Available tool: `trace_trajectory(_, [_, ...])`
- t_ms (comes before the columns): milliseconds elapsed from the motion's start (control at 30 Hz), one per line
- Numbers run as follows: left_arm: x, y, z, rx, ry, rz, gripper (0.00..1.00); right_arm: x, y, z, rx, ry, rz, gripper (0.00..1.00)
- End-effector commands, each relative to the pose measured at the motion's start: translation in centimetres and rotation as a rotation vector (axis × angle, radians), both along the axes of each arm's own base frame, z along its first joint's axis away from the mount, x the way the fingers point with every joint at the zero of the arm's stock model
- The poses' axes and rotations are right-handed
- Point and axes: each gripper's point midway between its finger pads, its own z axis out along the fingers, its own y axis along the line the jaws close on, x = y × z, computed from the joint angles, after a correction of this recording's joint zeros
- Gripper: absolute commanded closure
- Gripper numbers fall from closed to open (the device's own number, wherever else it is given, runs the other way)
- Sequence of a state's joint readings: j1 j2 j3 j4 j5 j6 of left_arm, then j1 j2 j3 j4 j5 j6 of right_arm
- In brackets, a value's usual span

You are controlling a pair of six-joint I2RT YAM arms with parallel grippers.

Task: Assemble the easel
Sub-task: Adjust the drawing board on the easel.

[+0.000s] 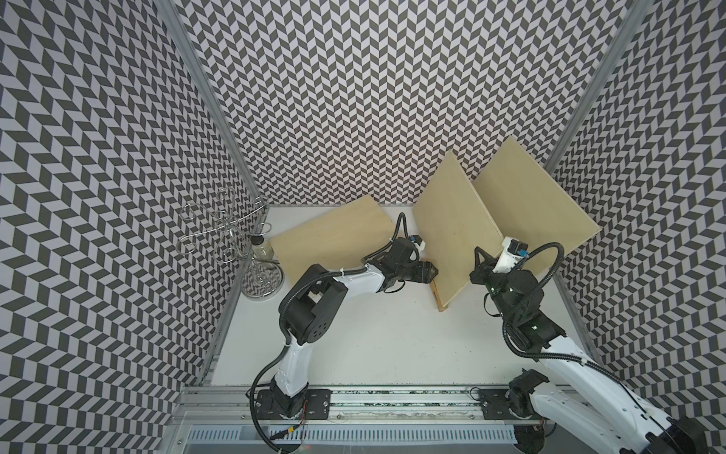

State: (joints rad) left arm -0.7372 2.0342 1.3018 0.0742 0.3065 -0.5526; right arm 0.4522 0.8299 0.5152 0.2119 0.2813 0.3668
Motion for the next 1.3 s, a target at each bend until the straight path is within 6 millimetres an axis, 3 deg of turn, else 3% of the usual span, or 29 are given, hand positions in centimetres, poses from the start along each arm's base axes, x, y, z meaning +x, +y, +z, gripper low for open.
trace_trajectory(0, [0.2,-0.5,-0.7,-0.013,0.067,0.041,0.32,-1.7,0.3,-6.6,-0.172,0.218,0.050,1.00])
trace_trajectory(200, [-0.7,-1.4,-2.0,-0.151,0.149,0.009,0.38,-1.9,0.4,-5.8,-0.173,0.200,0.055,1.00])
trace_trajectory(567, [-1.2,-3.0,-2.4,-0.322,0.164,-0.035,0.52,-2.4,1.8,-7.1,-0.147,0.226,0.088,1.00])
trace_trajectory(800, [-1.5,-3.5,-3.7,-0.359,0.195,-0.044,0.59,-2.8,2.5,-7.3,-0.169,0.226,0.094,1.00])
trace_trajectory(1167, [-0.3,-3.5,-3.6,-0.365,0.175,0.008,0.97,-3.0,3.5,-7.6,-0.187,0.233,0.121,1.00])
trace_trajectory(1267, [0.9,-2.7,-3.5,-0.326,0.141,0.077,1.00,-3.2,3.8,-7.6,-0.181,0.233,0.142,1.00])
